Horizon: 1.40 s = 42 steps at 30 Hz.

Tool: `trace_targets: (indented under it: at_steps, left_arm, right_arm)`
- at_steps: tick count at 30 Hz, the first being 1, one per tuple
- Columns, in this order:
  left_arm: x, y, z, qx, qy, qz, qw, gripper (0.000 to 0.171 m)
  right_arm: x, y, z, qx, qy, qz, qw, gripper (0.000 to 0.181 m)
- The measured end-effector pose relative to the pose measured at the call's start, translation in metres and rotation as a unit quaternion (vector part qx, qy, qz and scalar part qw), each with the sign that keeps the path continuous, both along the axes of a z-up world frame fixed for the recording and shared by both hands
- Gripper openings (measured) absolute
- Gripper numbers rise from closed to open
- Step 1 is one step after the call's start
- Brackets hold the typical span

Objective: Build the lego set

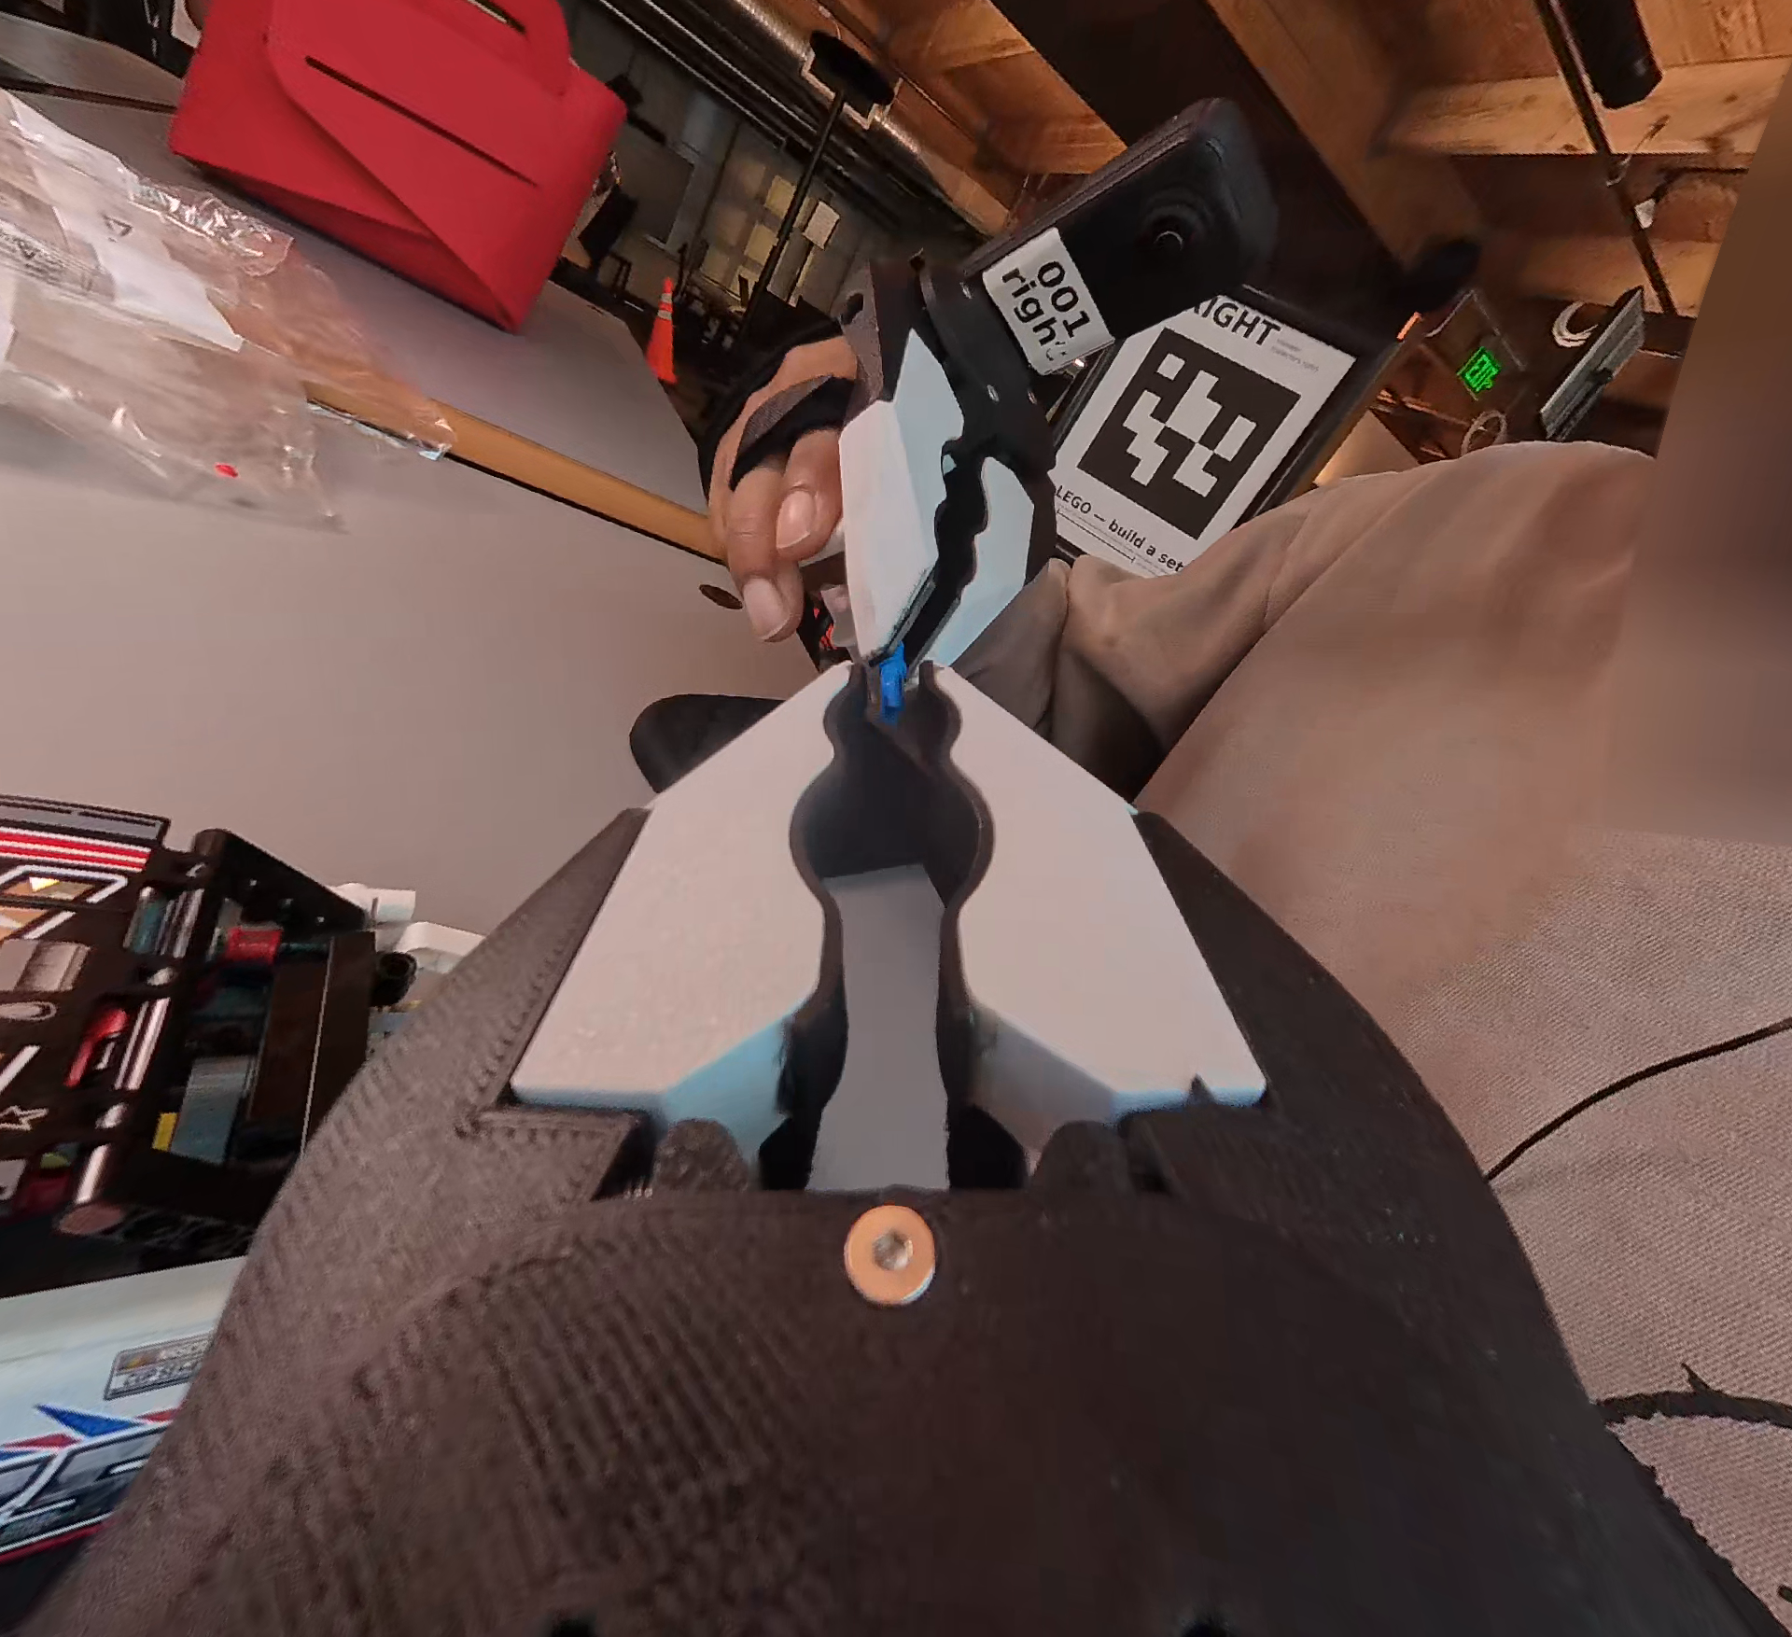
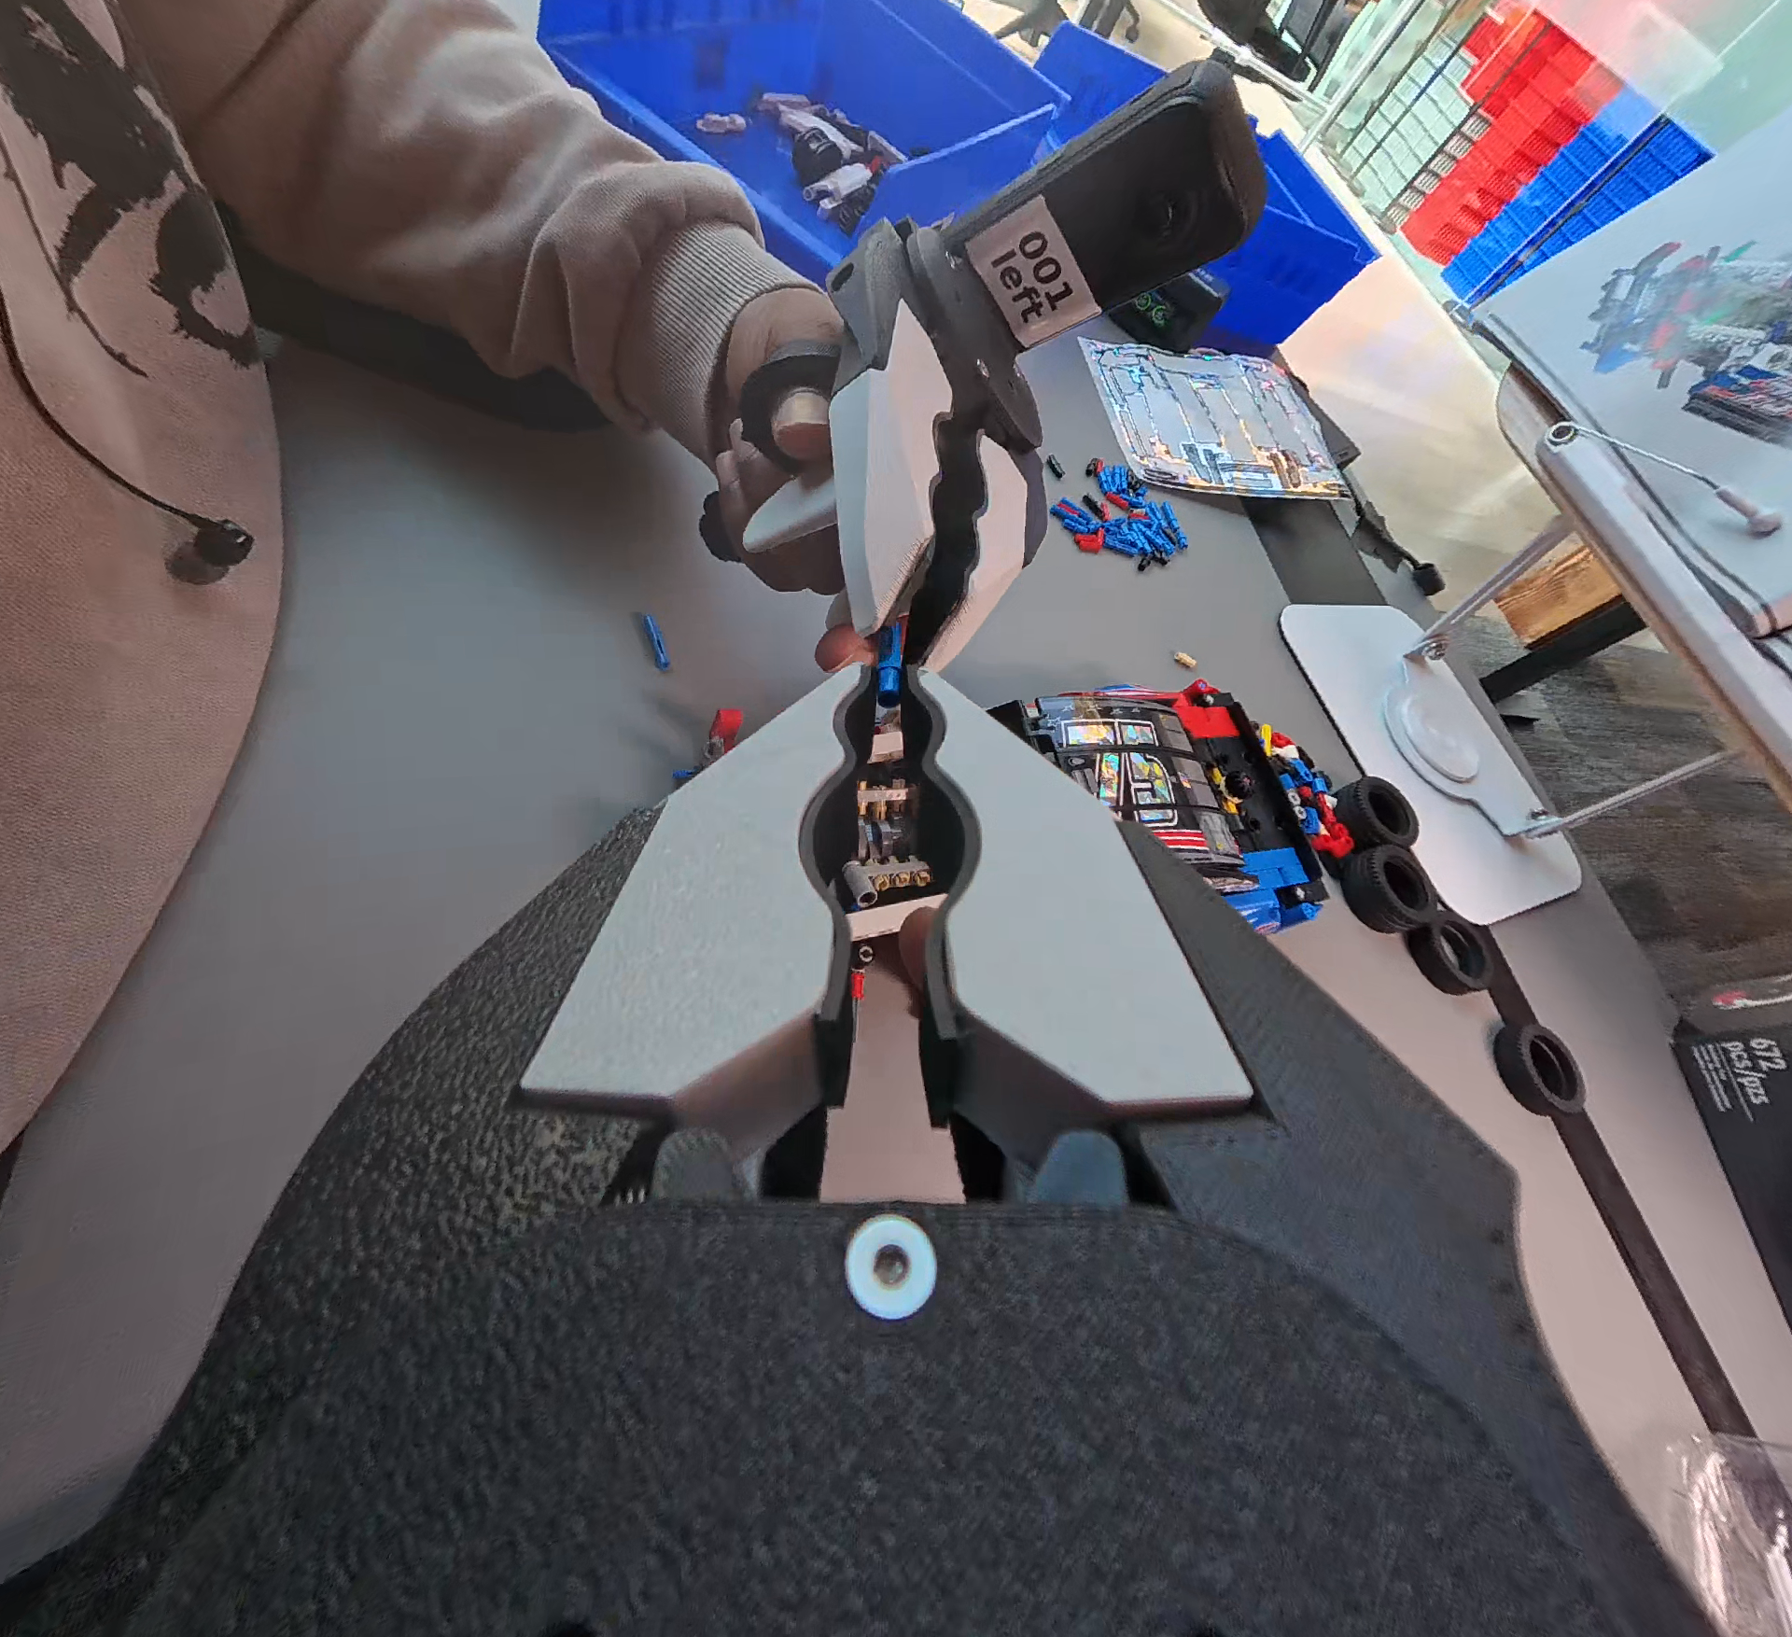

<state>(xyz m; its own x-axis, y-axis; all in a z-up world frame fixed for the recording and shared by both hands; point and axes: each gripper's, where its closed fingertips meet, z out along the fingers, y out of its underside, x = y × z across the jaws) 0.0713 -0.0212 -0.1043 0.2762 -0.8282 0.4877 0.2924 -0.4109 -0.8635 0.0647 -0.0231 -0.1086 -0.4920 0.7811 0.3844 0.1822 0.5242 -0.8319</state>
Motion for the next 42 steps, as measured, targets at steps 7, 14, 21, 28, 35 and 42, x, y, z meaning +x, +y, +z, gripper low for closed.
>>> trace_targets:
  at_steps: [7,14,21,28,35,42]
  left_arm:
    - [0.003,-0.006,0.004,0.004,-0.003,-0.019,1.000,0.002]
    - [0.005,-0.016,0.012,-0.012,-0.053,-0.067,0.996,0.002]
    - [0.005,-0.016,0.013,-0.018,-0.066,-0.076,0.995,0.002]
    - [-0.014,0.005,0.007,-0.027,-0.033,-0.004,0.999,0.012]
    - [-0.065,0.040,-0.068,0.047,0.374,0.187,0.907,0.015]
    - [-0.060,0.053,-0.103,0.060,0.530,0.195,0.823,0.023]
  right_arm:
    - [0.001,-0.005,0.007,0.005,0.000,0.013,1.000,0.002]
    - [0.001,-0.016,0.015,0.029,0.017,0.036,0.999,0.003]
    - [0.001,-0.018,0.015,0.048,0.003,0.040,0.998,0.003]
    - [-0.007,-0.006,0.009,0.060,-0.060,0.022,0.996,0.003]
    - [-0.026,0.047,-0.032,0.036,-0.232,-0.064,0.970,0.002]
    - [-0.037,0.059,-0.076,0.008,-0.352,-0.082,0.932,0.002]
